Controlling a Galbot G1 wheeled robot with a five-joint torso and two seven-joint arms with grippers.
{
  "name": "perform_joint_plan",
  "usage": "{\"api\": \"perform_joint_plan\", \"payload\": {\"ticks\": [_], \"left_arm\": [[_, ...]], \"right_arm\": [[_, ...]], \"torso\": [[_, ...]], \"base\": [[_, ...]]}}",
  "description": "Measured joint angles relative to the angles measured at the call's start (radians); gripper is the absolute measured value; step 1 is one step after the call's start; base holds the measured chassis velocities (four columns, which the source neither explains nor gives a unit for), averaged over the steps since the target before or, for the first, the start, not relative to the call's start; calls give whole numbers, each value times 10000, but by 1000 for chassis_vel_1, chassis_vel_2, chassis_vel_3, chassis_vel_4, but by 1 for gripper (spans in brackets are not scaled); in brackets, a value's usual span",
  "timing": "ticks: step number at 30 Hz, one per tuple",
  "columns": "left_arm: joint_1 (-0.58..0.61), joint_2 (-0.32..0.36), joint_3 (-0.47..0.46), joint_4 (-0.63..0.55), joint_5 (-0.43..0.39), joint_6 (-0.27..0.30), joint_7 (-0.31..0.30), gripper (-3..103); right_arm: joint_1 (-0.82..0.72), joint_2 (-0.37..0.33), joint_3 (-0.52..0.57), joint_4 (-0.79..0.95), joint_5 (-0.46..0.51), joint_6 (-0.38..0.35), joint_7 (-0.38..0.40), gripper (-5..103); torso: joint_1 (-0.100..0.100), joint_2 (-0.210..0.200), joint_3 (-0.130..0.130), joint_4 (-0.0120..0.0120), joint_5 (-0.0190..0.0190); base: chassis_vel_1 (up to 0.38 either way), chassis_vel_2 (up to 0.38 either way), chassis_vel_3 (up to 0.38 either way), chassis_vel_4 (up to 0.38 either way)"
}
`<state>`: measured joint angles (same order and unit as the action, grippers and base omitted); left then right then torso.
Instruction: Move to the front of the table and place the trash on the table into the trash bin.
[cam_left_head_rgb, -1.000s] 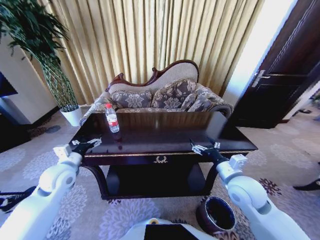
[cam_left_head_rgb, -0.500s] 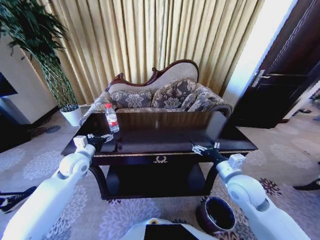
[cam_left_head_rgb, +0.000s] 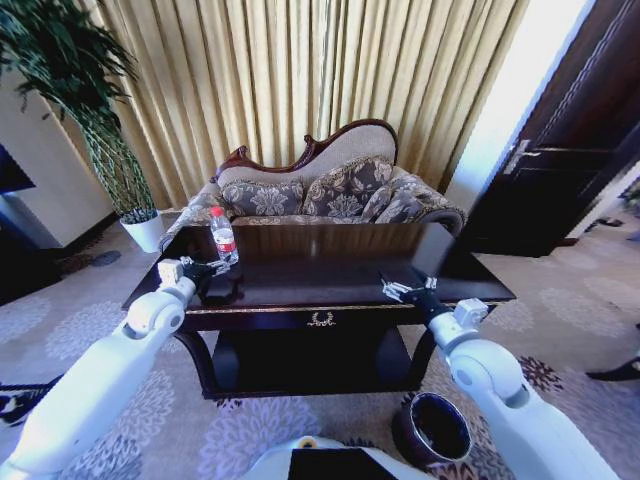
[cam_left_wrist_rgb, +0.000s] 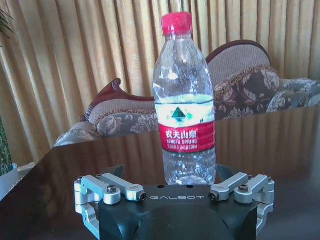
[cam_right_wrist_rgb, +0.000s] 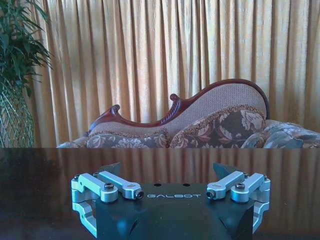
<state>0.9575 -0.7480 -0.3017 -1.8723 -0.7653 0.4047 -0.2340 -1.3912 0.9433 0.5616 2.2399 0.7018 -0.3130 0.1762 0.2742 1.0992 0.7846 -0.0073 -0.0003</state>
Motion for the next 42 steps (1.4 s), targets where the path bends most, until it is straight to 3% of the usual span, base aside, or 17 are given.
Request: {"api": "perform_joint_plan", "payload": {"ticks": [18, 42], "left_arm": [[-952, -49, 1234, 832, 241, -56, 355, 100], [-1506, -29, 1464, 1614, 434, -558, 772, 100]], "right_arm": [[136, 95, 46, -42, -3, 215, -262, 100], [-38, 213, -32, -55, -180, 233, -305, 100]], "torso": [[-2, 0, 0, -1, 0], [-2, 0, 0, -1, 0]], "base": [[0, 0, 0, 0], [0, 0, 0, 0]]}}
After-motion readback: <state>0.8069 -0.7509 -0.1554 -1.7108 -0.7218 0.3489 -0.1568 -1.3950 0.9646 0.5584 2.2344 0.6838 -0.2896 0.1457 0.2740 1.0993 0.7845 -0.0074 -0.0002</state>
